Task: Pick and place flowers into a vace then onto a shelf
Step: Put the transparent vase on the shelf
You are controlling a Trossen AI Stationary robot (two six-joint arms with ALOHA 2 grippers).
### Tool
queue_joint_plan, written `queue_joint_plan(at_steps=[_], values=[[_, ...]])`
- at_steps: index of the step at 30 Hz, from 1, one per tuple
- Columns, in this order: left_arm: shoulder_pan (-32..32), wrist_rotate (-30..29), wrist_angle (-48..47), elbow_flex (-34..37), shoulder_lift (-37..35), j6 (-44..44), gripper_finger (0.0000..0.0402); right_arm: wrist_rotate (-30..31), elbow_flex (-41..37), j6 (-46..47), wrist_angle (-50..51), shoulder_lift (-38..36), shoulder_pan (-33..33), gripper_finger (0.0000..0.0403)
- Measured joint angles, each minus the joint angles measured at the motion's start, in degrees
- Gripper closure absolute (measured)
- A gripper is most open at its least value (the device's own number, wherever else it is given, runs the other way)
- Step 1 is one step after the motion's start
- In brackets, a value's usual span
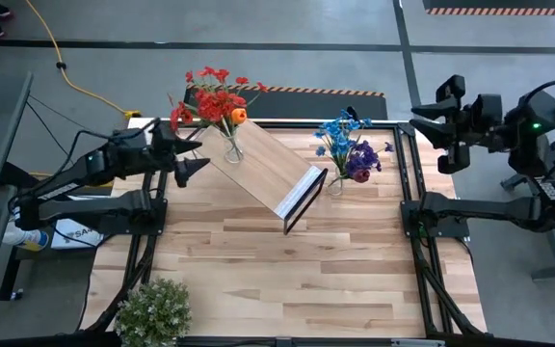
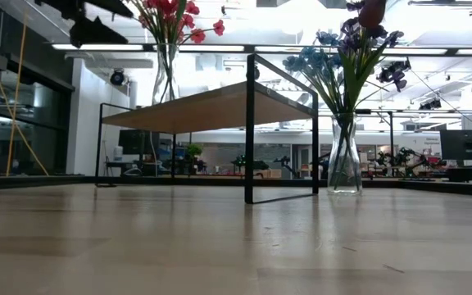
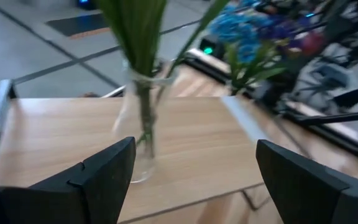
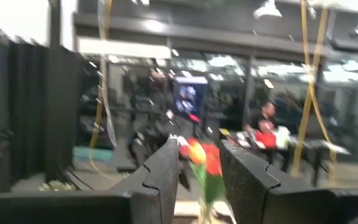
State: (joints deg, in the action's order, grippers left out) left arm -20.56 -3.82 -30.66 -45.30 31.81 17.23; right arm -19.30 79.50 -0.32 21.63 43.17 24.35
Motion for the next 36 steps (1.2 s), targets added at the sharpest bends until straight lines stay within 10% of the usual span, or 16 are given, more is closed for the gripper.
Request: queue_joint_plan(at_steps=[11, 36], values=[[-0.01, 4.62, 0.39, 0.0, -4.86, 2.58, 0.0035, 9.84, 0.02, 3.16, 17.47, -8.01, 0.0, 0.0292], [-0.02, 4.93, 0.99, -1.95, -4.59, 3.66, 0.0043, 5.65, -7.08, 30.56, 66.13, -11.85, 0.0, 0.0292]])
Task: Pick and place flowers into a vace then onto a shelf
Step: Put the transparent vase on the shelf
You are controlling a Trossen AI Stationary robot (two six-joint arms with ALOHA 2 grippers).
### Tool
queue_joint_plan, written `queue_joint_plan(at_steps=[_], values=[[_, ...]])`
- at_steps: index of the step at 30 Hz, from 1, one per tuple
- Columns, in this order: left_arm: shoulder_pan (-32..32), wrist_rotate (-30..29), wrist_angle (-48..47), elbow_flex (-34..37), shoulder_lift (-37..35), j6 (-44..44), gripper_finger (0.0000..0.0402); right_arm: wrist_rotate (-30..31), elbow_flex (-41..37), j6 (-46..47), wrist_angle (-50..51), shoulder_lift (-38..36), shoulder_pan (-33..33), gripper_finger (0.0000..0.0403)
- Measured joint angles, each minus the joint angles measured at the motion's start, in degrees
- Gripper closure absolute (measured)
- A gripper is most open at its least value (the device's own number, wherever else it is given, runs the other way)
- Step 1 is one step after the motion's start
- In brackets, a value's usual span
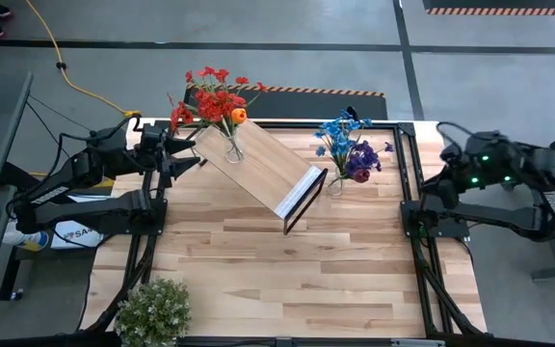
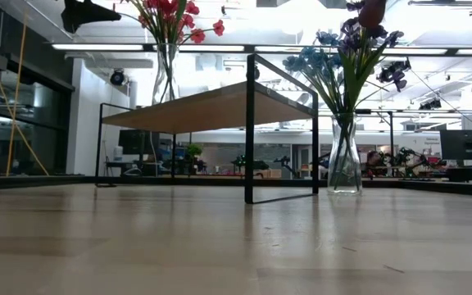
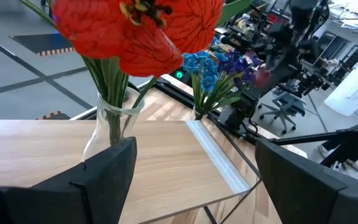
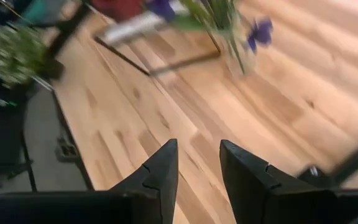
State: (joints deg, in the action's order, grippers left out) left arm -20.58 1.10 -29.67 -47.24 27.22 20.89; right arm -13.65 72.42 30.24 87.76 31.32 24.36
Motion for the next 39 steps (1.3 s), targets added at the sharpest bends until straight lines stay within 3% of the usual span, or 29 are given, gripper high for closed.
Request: queue_joint_plan(at_steps=[12, 22, 26, 31, 35, 39], values=[[0.0, -0.04, -0.07, 0.0, 0.0, 0.01, 0.0043, -0.4, -17.03, 4.28, 1.45, -13.75, -0.02, 0.0292], [-0.02, -0.07, -0.09, 0.0, 0.0, 0.65, 0.0044, 6.29, -20.89, 6.0, -7.57, -30.2, 0.02, 0.0292], [-0.02, -0.07, -0.07, 0.0, 0.01, 0.65, 0.0044, 9.33, -20.13, 4.87, -8.98, -30.49, 0.44, 0.0292], [-0.02, -0.39, -0.04, 0.0, 0.02, 0.62, 0.0043, 8.78, -24.2, -0.33, -16.64, -30.75, 2.12, 0.0292], [-0.01, -0.42, 0.0, 0.0, 0.0, 0.65, 0.0043, 6.36, -29.7, -0.86, -19.3, -30.81, 3.13, 0.0292], [-0.02, -0.42, 0.02, 0.0, 0.0, 0.93, 0.0044, 1.71, -36.55, -0.32, -28.56, -30.88, 3.43, 0.0292]])
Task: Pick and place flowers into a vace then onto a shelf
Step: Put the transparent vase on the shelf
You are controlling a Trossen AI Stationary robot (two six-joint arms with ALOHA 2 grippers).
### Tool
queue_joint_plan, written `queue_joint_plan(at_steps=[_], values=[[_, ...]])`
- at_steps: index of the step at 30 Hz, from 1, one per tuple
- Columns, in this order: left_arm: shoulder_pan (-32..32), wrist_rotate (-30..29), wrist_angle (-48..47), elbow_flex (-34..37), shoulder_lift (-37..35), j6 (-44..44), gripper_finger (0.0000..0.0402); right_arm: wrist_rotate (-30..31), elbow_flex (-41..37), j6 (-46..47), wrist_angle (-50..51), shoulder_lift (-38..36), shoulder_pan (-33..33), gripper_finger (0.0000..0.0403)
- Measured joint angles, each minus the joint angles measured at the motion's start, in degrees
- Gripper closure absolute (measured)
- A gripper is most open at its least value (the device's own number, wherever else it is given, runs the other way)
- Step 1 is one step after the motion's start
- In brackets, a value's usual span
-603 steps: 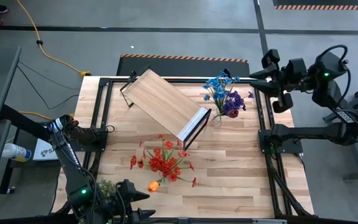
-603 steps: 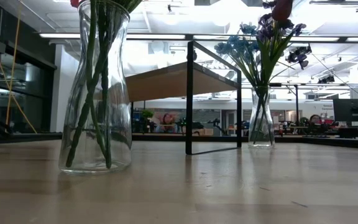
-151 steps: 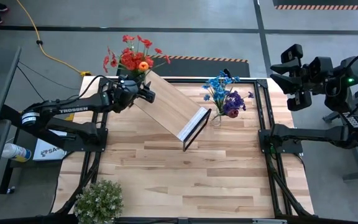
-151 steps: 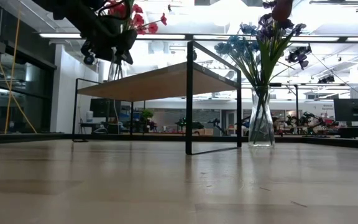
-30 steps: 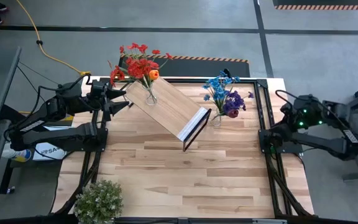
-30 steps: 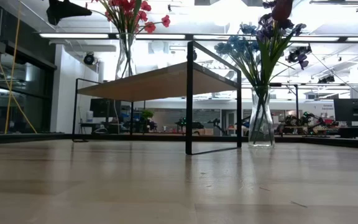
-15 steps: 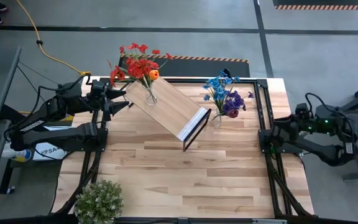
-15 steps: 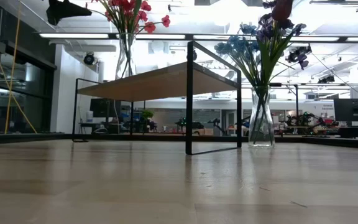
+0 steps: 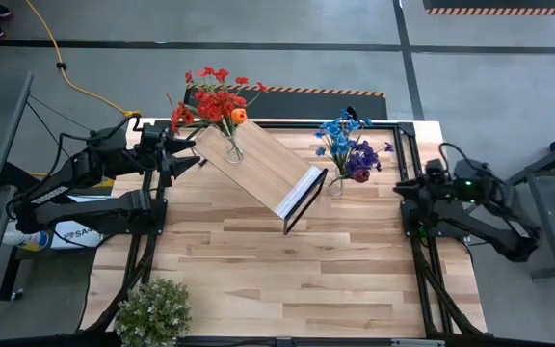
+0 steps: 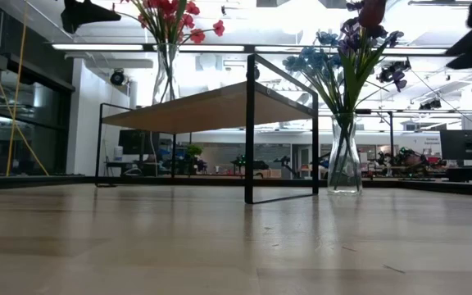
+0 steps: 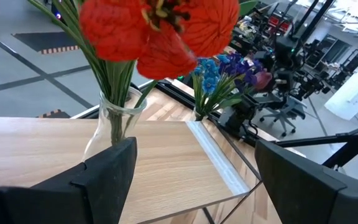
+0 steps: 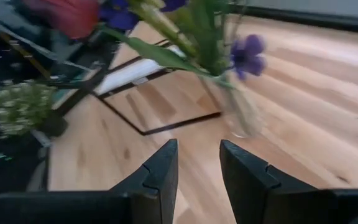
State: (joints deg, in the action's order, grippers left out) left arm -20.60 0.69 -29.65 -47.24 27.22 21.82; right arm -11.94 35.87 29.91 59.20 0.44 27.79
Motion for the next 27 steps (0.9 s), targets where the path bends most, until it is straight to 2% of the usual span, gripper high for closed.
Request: queue_joint_plan(at_steps=[4, 15, 22, 27], values=[[0.0, 0.0, 0.0, 0.0, 0.01, 0.97, 0.0043, -2.04, -5.35, 3.24, -6.21, -0.04, 0.0, 0.0292], [0.0, 0.3, -0.02, 0.0, 0.02, 0.97, 0.0043, -2.35, -14.48, 12.09, -11.46, -0.06, -0.04, 0.0292], [0.02, 0.4, -0.11, 0.0, 0.0, 0.88, 0.0043, -1.08, -19.86, 13.07, -17.73, -0.06, -0.05, 0.0292], [0.0, 0.41, -0.54, 0.0, 0.02, 0.79, 0.0043, -1.0, -26.06, 12.62, -26.04, -0.06, -0.07, 0.0292]])
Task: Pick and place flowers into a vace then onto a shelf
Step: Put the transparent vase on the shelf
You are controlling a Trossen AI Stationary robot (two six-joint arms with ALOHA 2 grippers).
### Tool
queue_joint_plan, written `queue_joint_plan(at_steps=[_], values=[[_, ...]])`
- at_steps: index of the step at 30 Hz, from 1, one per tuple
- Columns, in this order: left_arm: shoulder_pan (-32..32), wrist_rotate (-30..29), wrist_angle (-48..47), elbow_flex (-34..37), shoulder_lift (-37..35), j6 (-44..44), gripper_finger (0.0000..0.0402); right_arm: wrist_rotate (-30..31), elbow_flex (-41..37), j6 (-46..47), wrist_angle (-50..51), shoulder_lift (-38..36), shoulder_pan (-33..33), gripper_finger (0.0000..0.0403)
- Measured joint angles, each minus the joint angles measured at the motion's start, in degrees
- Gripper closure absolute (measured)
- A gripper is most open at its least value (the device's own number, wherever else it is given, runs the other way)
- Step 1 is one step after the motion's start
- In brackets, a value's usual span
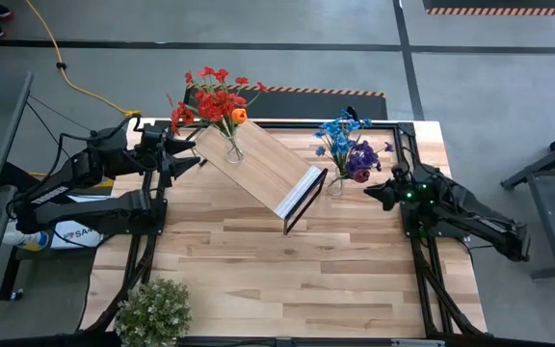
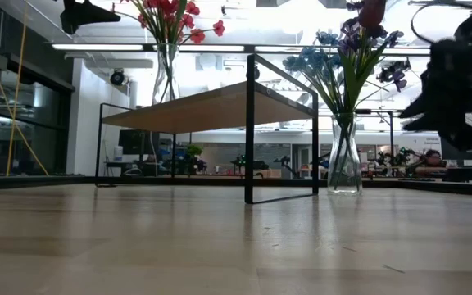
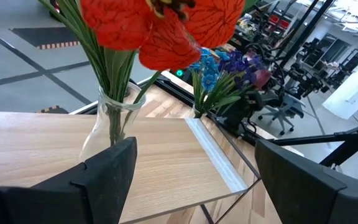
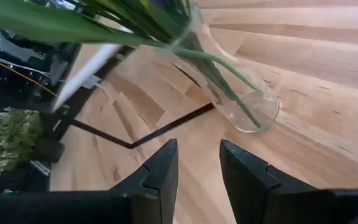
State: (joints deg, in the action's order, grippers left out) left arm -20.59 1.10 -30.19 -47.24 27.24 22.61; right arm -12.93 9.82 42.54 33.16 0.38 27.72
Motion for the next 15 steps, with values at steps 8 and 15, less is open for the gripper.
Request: queue_joint_plan(at_steps=[8, 15], values=[[-0.01, 0.01, 0.0, 0.0, 0.0, -0.02, 0.0043, 3.09, -0.79, -4.93, -5.58, 0.81, -0.02, 0.0292], [-0.01, 0.01, 0.02, 0.0, -0.02, -0.02, 0.0043, -0.89, -3.23, -4.85, -12.48, 2.44, -0.24, 0.0292]])
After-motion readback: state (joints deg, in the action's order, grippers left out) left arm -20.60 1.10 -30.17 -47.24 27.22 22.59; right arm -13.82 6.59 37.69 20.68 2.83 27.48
